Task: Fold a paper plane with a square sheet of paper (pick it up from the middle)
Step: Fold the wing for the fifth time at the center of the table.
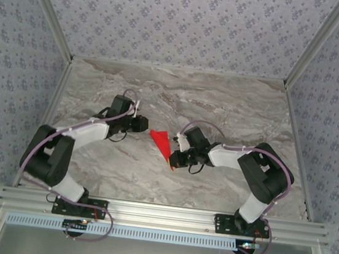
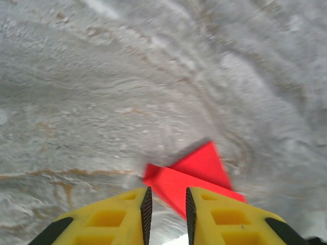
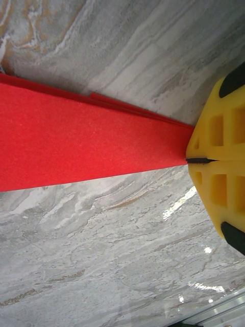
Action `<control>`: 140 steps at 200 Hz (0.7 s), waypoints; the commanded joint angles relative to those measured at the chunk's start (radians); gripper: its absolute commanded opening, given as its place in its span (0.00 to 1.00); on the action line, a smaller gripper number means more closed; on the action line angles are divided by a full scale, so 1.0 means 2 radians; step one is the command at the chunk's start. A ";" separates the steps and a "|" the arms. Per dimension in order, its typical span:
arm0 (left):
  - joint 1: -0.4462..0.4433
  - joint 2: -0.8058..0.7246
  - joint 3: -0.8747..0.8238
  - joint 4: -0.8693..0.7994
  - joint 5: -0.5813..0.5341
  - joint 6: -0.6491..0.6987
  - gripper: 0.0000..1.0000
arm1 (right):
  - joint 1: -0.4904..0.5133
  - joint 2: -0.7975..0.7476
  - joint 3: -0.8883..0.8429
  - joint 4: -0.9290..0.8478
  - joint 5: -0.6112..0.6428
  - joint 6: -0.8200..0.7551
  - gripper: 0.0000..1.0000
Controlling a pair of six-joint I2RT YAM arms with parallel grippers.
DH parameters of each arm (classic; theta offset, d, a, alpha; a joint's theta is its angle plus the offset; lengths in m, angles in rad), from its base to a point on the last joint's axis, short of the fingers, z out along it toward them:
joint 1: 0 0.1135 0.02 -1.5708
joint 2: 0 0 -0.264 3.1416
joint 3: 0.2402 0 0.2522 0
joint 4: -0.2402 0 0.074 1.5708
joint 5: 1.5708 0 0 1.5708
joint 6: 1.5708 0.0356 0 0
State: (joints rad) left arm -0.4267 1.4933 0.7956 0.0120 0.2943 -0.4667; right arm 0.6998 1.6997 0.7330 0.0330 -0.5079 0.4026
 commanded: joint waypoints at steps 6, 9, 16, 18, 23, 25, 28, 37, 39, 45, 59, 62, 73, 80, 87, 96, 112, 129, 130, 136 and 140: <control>-0.043 -0.032 -0.032 0.018 -0.009 -0.054 0.22 | -0.001 0.017 -0.028 -0.094 0.049 0.000 0.03; -0.047 -0.033 -0.034 0.022 -0.009 -0.059 0.21 | 0.000 0.017 -0.028 -0.094 0.049 0.000 0.03; -0.058 -0.033 -0.042 0.035 -0.007 -0.072 0.20 | 0.000 0.018 -0.028 -0.094 0.050 0.001 0.03; -0.061 -0.033 -0.044 0.038 -0.006 -0.076 0.20 | 0.000 0.018 -0.028 -0.095 0.050 0.001 0.03; -0.068 -0.030 -0.050 0.051 -0.003 -0.085 0.19 | 0.001 0.018 -0.028 -0.095 0.051 0.002 0.03; -0.071 -0.029 -0.051 0.055 -0.002 -0.088 0.19 | 0.000 0.018 -0.028 -0.095 0.052 0.003 0.03; -0.075 -0.027 -0.053 0.062 0.000 -0.092 0.18 | 0.000 0.019 -0.027 -0.095 0.053 0.003 0.02; -0.088 -0.017 -0.057 0.078 0.009 -0.100 0.17 | 0.001 0.019 -0.027 -0.096 0.054 0.005 0.02; -0.090 -0.015 -0.057 0.081 0.010 -0.102 0.16 | 0.001 0.020 -0.027 -0.096 0.054 0.005 0.02; -0.099 -0.005 -0.056 0.087 0.013 -0.104 0.15 | 0.001 0.020 -0.027 -0.096 0.055 0.004 0.02; -0.117 0.018 -0.051 0.101 0.024 -0.098 0.13 | 0.003 0.021 -0.027 -0.097 0.059 0.004 0.02; -0.119 0.024 -0.050 0.102 0.027 -0.097 0.12 | 0.003 0.022 -0.027 -0.098 0.060 0.004 0.01; -0.128 0.041 -0.048 0.113 0.039 -0.097 0.10 | 0.004 0.022 -0.025 -0.102 0.062 0.003 0.01; -0.132 0.050 -0.049 0.126 0.043 -0.098 0.09 | 0.004 0.023 -0.025 -0.104 0.062 0.003 0.01; -0.134 0.060 -0.050 0.137 0.047 -0.100 0.09 | 0.004 0.022 -0.025 -0.106 0.063 0.002 0.01; -0.136 0.073 -0.049 0.147 0.053 -0.102 0.08 | 0.005 0.024 -0.023 -0.109 0.064 0.002 0.01; -0.136 0.096 -0.046 0.156 0.056 -0.107 0.08 | 0.006 0.025 -0.022 -0.114 0.066 0.000 0.01; -0.136 0.117 -0.044 0.162 0.053 -0.106 0.08 | 0.007 0.027 -0.021 -0.116 0.070 0.000 0.01; -0.136 0.118 -0.044 0.162 0.052 -0.106 0.08 | 0.007 0.027 -0.021 -0.117 0.071 0.000 0.01; -0.136 0.123 -0.043 0.159 0.047 -0.104 0.08 | 0.007 0.028 -0.021 -0.118 0.072 0.000 0.01; -0.135 0.126 -0.042 0.157 0.044 -0.102 0.08 | 0.007 0.029 -0.022 -0.118 0.073 0.001 0.01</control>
State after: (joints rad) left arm -0.6960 1.7065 0.6899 0.2863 0.3775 -0.6720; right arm 0.7059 1.6978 0.7395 0.0162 -0.4870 0.4030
